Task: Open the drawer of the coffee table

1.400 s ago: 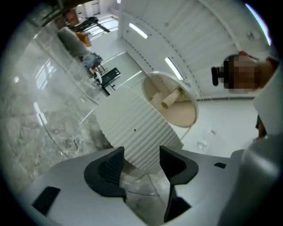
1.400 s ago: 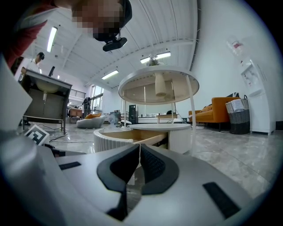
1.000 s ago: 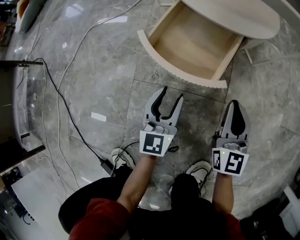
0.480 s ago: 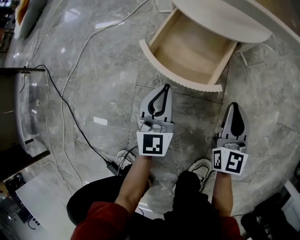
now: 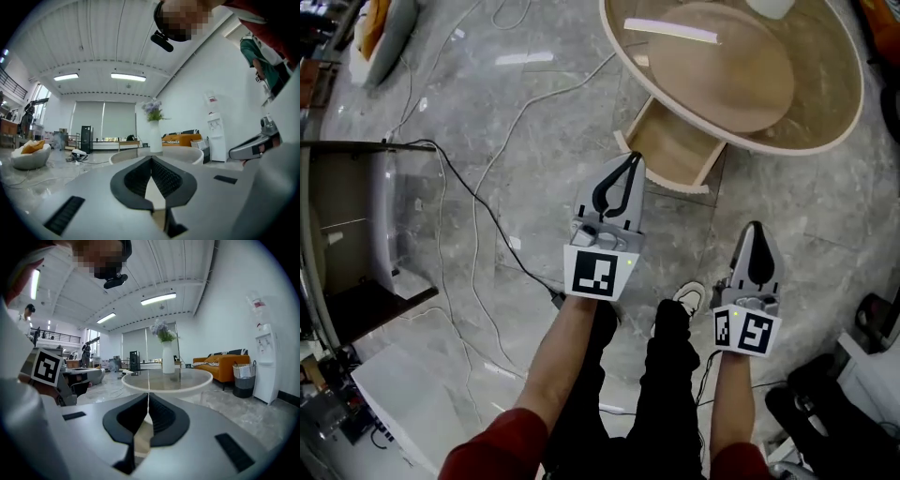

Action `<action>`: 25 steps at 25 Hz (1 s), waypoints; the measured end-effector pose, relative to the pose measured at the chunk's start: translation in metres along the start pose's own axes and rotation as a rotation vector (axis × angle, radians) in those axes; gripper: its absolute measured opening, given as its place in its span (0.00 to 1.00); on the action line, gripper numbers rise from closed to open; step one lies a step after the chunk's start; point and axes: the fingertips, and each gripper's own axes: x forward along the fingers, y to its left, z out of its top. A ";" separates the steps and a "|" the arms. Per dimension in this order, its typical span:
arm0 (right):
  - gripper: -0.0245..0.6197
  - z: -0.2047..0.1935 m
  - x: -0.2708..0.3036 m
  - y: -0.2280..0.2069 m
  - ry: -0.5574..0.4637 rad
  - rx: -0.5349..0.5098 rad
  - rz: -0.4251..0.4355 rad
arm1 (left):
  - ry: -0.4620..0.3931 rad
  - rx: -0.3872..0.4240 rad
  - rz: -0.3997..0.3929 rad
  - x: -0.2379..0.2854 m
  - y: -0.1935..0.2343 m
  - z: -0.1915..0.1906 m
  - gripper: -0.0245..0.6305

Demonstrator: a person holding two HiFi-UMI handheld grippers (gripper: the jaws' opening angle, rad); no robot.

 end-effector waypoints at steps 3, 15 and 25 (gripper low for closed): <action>0.07 0.089 -0.018 0.009 -0.008 -0.004 -0.003 | 0.002 -0.009 0.002 -0.013 0.008 0.091 0.06; 0.07 0.419 -0.108 0.043 -0.096 -0.110 -0.005 | 0.052 -0.083 0.067 -0.131 0.043 0.404 0.06; 0.07 0.520 -0.151 0.101 -0.233 -0.035 0.069 | -0.041 -0.024 0.130 -0.195 0.073 0.477 0.06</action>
